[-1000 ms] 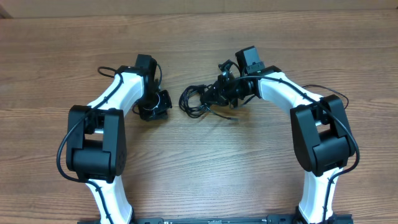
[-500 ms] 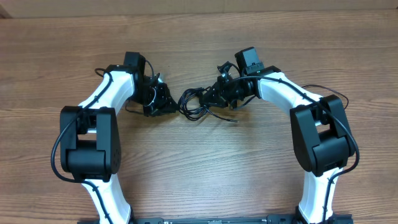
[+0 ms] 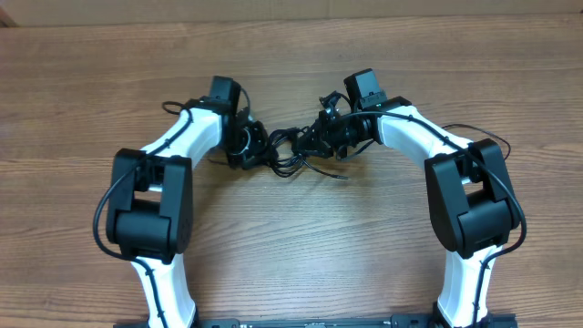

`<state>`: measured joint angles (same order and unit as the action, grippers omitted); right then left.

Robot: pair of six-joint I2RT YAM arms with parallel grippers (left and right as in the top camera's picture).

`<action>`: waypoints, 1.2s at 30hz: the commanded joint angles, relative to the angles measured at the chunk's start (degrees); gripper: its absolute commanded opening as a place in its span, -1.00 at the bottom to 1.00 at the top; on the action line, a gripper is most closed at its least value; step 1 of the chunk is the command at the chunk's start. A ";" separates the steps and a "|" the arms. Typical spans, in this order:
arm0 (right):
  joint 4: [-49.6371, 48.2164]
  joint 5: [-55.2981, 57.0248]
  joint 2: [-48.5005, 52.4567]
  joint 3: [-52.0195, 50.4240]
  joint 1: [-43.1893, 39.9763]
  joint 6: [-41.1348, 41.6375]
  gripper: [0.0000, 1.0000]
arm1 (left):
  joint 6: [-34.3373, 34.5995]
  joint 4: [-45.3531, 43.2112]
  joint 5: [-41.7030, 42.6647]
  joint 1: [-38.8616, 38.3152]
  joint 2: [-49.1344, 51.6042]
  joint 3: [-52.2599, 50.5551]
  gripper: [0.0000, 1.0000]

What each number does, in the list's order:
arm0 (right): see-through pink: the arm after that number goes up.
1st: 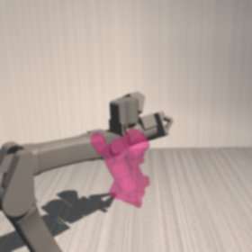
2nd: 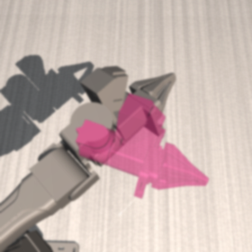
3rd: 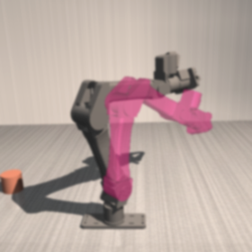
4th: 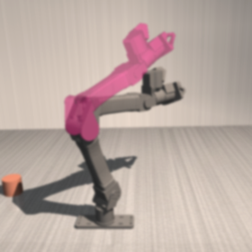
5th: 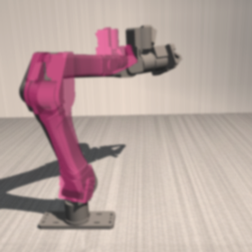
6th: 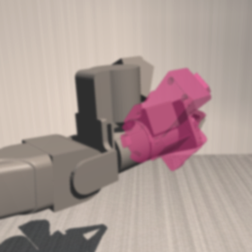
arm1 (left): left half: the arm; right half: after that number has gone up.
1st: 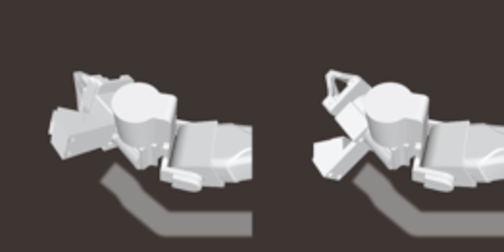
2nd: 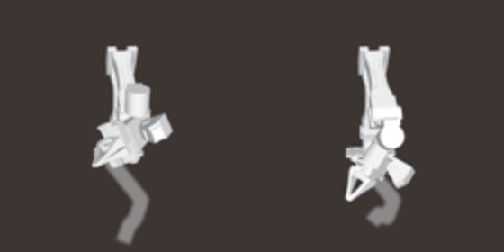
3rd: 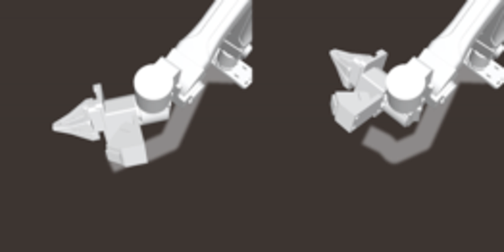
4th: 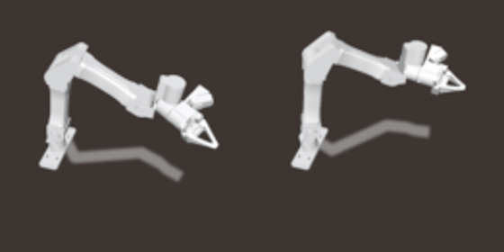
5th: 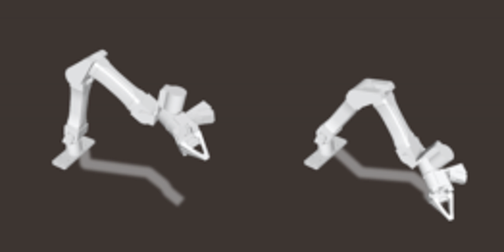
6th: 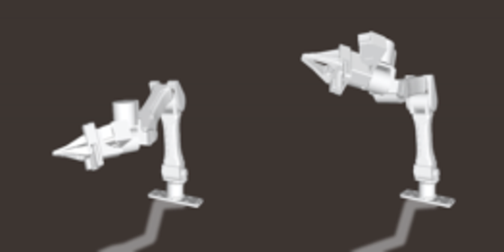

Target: Untangle cables

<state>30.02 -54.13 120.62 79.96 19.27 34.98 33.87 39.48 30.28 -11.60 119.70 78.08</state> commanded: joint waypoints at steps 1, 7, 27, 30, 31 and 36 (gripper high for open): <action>-0.70 -2.99 0.17 -0.13 0.50 1.03 -0.92 | 2.34 -0.76 -3.78 -1.73 7.19 -1.11 -0.51; -4.70 -9.27 0.17 -0.13 0.28 3.76 -0.92 | 0.68 -0.52 -2.14 -0.50 8.39 -0.92 -0.91; -14.56 -11.10 0.17 -0.13 1.33 6.86 -0.92 | -15.89 15.08 -21.03 5.97 8.44 1.14 -0.91; -7.67 -5.01 0.17 -0.13 2.71 3.37 -0.92 | -17.20 13.94 -21.00 5.77 8.44 1.16 -0.92; -4.90 -2.10 0.17 -0.13 3.28 2.10 -0.92 | -17.20 13.84 -21.00 5.79 8.44 1.16 -0.92; 6.95 13.70 0.17 -0.13 5.40 0.48 -0.92 | -17.18 15.15 -21.00 5.88 8.44 1.68 -0.92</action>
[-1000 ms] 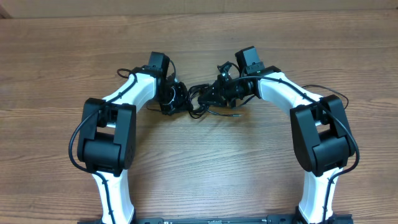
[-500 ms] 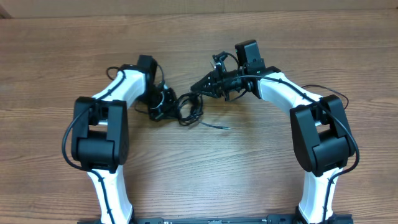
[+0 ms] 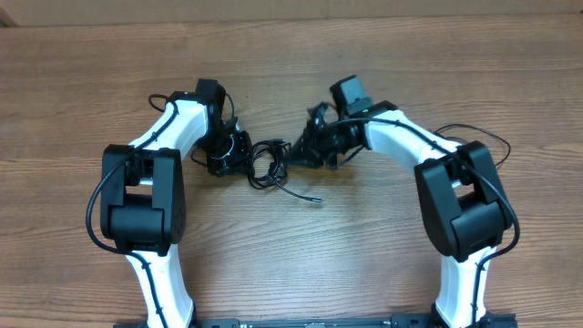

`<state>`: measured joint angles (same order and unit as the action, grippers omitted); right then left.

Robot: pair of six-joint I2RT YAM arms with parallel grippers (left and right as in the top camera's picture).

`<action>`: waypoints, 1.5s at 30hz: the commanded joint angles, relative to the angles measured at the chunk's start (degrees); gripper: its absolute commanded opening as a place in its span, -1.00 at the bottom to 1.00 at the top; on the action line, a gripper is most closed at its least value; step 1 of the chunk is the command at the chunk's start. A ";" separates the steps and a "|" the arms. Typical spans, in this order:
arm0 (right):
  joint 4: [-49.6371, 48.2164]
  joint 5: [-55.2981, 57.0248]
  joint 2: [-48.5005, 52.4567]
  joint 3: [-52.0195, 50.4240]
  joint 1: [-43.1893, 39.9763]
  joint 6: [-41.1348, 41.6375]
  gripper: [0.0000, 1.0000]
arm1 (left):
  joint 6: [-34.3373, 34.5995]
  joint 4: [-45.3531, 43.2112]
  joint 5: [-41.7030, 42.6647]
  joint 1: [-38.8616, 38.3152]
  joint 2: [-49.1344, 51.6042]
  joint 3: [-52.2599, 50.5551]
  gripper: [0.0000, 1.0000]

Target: Untangle cables

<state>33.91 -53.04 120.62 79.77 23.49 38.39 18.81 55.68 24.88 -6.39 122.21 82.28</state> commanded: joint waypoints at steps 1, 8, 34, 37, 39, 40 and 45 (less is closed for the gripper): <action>4.35 14.51 0.17 0.07 1.40 -2.93 -0.92 | -2.12 -0.76 -15.61 0.76 5.90 -2.12 -0.92; 7.61 21.53 0.17 -0.07 4.55 -2.91 -0.92 | -4.50 1.33 -8.15 1.01 5.90 3.19 -0.92; 12.52 18.43 -0.76 1.64 7.52 -7.37 -0.78 | -10.08 14.82 -1.51 -2.16 5.55 12.15 -0.37; 16.85 20.55 -1.77 4.74 6.93 -9.66 -0.72 | -10.03 18.69 -2.05 -1.81 5.49 17.33 -0.34; 20.61 26.86 -2.34 6.97 6.91 -9.79 -0.68 | -9.51 20.17 -3.98 -1.81 5.49 19.82 -0.31; 23.43 31.78 -2.49 8.70 6.93 -9.79 -0.68 | -8.83 20.81 -5.31 -1.84 5.49 20.96 -0.28; 26.08 36.46 -2.54 12.96 7.26 -12.44 -0.88 | -5.60 21.46 -7.41 -2.75 5.68 21.44 -0.47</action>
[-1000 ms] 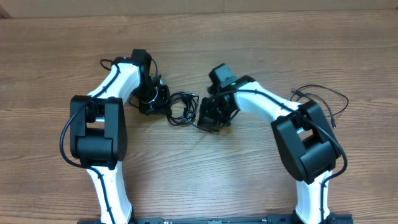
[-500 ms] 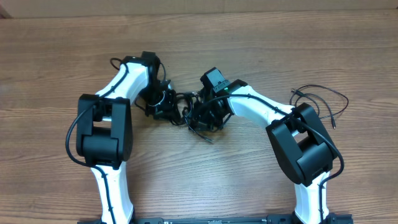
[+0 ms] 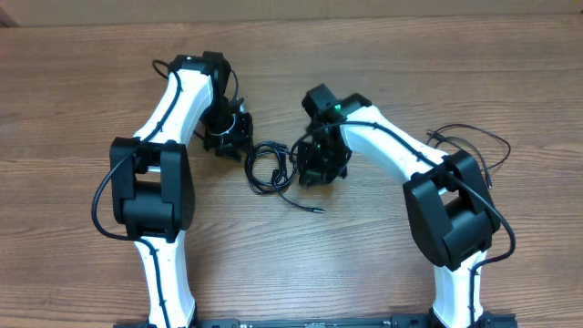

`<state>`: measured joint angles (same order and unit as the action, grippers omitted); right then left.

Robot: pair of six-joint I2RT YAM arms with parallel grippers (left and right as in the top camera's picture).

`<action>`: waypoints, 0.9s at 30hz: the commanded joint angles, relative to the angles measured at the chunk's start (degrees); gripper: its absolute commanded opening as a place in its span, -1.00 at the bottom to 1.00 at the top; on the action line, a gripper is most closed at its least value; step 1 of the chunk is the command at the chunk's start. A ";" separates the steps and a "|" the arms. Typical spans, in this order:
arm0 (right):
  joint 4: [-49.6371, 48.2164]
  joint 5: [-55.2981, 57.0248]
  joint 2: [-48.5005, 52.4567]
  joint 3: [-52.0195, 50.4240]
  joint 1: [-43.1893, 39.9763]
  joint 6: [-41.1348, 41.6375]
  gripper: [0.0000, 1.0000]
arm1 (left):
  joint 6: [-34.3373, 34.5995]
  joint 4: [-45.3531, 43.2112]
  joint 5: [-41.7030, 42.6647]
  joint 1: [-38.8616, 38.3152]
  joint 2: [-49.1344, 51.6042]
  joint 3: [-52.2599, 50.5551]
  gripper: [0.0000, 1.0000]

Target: Untangle cables

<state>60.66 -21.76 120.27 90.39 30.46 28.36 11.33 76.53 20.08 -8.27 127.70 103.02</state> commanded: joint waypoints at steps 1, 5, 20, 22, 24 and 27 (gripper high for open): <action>-1.42 5.22 -2.19 2.32 0.39 -2.32 -0.92 | 2.25 0.76 -2.67 -1.18 0.24 0.50 -0.58; -2.93 5.42 -1.40 2.12 0.55 -1.38 -0.93 | 3.50 2.80 -2.69 -3.10 0.46 -1.03 -0.88; -13.44 3.23 -1.20 -6.03 6.69 3.54 -0.92 | 3.30 -5.46 -9.14 -5.01 0.46 -11.26 -0.87; -13.84 2.75 -1.20 -6.01 6.88 3.50 -0.93 | 3.19 -7.78 -9.11 -4.98 0.46 -11.54 -0.88; -13.70 0.96 -1.31 -5.90 6.67 2.56 -0.93 | 2.49 -9.01 -9.07 -5.01 0.46 -11.54 -0.91; -12.70 -6.16 -2.36 -4.44 4.76 -3.52 -0.85 | 1.01 -9.31 -8.22 -4.98 0.46 -11.54 -0.92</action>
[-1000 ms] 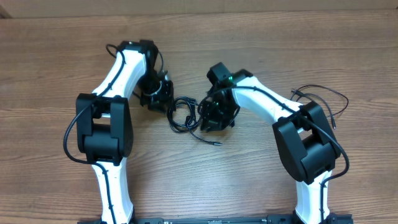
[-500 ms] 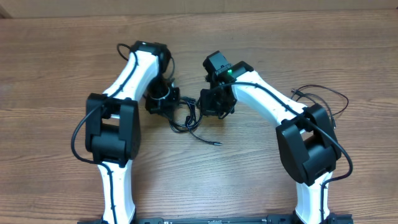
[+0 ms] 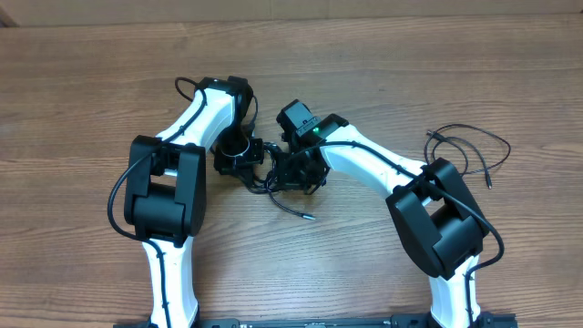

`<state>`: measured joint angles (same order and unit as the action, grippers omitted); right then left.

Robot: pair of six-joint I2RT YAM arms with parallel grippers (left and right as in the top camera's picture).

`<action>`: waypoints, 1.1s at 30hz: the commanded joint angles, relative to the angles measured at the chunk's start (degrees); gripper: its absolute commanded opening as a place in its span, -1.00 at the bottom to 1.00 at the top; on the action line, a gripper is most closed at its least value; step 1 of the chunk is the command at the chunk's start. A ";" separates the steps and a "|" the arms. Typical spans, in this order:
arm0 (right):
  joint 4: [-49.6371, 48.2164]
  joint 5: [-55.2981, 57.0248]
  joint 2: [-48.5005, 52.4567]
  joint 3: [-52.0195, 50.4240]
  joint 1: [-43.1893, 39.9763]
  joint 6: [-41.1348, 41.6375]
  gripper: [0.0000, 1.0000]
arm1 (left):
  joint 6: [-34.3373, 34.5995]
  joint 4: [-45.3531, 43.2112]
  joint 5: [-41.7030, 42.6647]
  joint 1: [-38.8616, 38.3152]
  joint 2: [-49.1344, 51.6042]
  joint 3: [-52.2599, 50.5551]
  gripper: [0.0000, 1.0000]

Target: Untangle cables

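A black cable bundle lies on the wooden table between my two grippers, and a loose tail with a plug end trails toward the front. My left gripper is at the bundle's left side. The right gripper is at its right side, very close to the left one. Both gripper heads are dark and cover most of the bundle. Their jaws cannot be made out from above.
A second thin black cable lies loose at the right of the table, beyond my right arm's elbow. The left arm's base link stands to the left.
Both grippers have come together toward the middle. The left one has moved right and the right one left. The open cable loop that lay between them is now squeezed and mostly hidden.
At first the tangle was strung between both grippers near the table's middle. Both arms then stood further left, with the tangle slacker and a tail hanging out. Later the grippers stood apart with a loose loop between them. Now they meet over it.
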<state>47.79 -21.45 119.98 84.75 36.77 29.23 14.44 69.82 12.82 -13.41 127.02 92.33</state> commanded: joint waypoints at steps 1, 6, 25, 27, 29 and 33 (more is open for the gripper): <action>0.63 -8.28 -2.45 1.77 -2.01 -5.84 -0.82 | -3.15 -2.58 -0.13 0.15 1.14 -0.85 -0.92; 2.27 -9.33 -3.96 3.34 -3.10 -7.02 -0.78 | -7.41 -2.29 5.33 0.24 1.11 -0.76 -0.92; -7.69 4.28 -3.91 1.18 -3.19 -3.28 -0.62 | -7.61 15.89 11.63 2.03 0.57 14.60 -0.90; -8.15 4.50 -3.78 0.20 -3.19 -2.56 -0.61 | -7.50 16.52 9.70 2.14 0.57 14.60 -0.88; -8.37 4.98 -3.32 -0.39 -3.19 -1.75 -0.61 | -4.94 16.50 5.11 2.19 0.57 14.60 -0.85; -8.68 5.35 -1.16 -1.49 -3.19 1.14 -0.63 | 1.22 16.31 -4.35 2.01 0.59 14.23 -0.83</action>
<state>39.53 -17.50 118.08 84.25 33.69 27.51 10.96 86.17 16.82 -11.51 127.68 105.91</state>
